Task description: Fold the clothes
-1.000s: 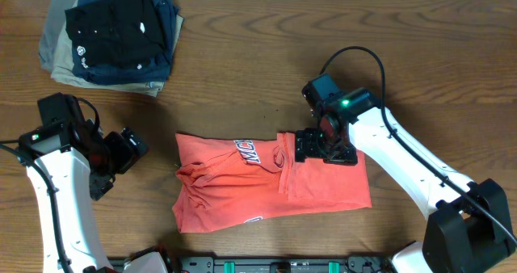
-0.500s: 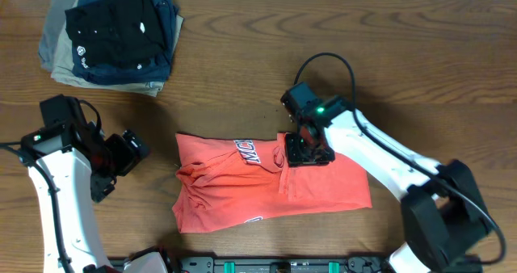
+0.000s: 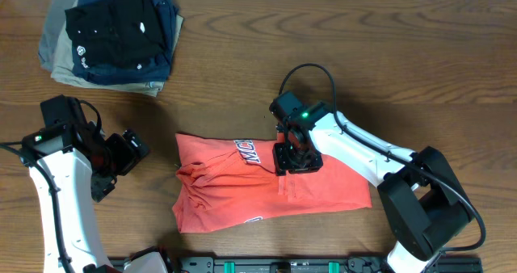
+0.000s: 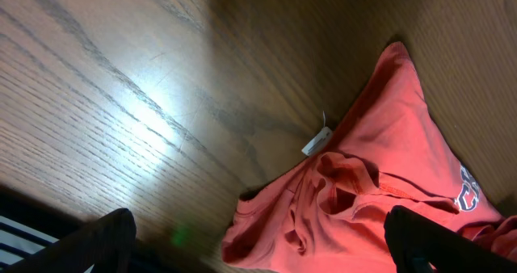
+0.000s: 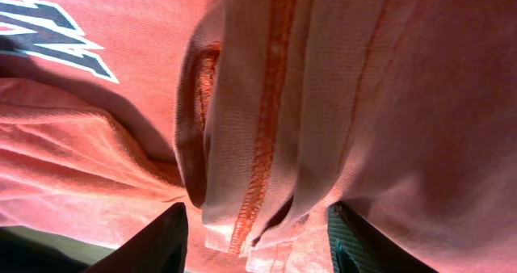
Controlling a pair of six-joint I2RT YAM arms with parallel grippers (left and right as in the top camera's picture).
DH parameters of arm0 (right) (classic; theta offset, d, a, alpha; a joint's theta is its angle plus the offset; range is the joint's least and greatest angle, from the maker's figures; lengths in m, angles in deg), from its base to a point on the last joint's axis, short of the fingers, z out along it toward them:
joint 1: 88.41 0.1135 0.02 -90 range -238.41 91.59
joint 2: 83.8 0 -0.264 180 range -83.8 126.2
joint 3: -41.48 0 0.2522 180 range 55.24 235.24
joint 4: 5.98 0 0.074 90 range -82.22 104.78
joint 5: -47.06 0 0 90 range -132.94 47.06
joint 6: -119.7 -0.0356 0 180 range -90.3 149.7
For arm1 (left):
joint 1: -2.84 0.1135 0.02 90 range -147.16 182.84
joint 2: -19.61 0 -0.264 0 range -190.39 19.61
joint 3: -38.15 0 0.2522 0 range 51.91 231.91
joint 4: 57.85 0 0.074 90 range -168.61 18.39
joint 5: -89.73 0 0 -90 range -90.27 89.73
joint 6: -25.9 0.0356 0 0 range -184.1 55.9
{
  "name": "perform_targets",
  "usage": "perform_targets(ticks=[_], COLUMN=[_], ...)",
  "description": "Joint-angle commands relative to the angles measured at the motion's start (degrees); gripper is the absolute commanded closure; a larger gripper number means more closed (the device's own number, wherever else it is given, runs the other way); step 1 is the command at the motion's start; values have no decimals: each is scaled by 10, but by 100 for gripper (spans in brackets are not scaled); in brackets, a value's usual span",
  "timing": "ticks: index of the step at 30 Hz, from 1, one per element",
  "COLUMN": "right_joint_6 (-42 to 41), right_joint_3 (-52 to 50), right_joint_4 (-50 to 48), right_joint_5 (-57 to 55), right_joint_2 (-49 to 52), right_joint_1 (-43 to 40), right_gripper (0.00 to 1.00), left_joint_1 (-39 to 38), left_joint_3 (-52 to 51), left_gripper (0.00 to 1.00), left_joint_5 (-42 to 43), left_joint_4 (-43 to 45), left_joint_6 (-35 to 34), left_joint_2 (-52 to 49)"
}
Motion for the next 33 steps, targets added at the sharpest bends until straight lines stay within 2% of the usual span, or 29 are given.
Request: perform_targets(ticks=[1, 5, 10, 12, 16, 25, 27, 29, 30, 33], right_joint_6=[10, 10, -19, -39, -45, -49, -51, -53, -53, -53], right_joint_3=[4, 4, 4, 3, 3, 3, 3, 3, 3, 3], right_joint_4=[-5, -12, -8, -3, 1, 2, 1, -3, -7, -21], right_joint_5=[16, 17, -29, -46, -47, -74, -78, -82, -82, -81], right_joint_2=[-1, 0, 8, 9, 9, 9, 9, 9, 9, 9], right_joint_1=[4, 15, 37, 43, 49, 52, 52, 52, 53, 56], right_gripper=[43, 36, 39, 45, 68, 83, 78, 51, 44, 37], left_joint_1=[-2, -2, -2, -2, -2, -2, -2, -2, -2, -2], left_joint_3=[-6, -6, -6, -6, -6, -6, -6, -6, -6, -6], left_gripper=[1, 1, 1, 1, 1, 1, 1, 1, 1, 1], left_joint_5=[3, 4, 4, 4, 4, 4, 4, 4, 4, 4], left_joint_4=[0, 0, -1, -1, -1, -1, -1, -1, -1, -1], left_joint_6=[8, 8, 8, 8, 8, 8, 8, 8, 8, 8], left_joint_2=[2, 2, 2, 2, 2, 2, 2, 2, 2, 2])
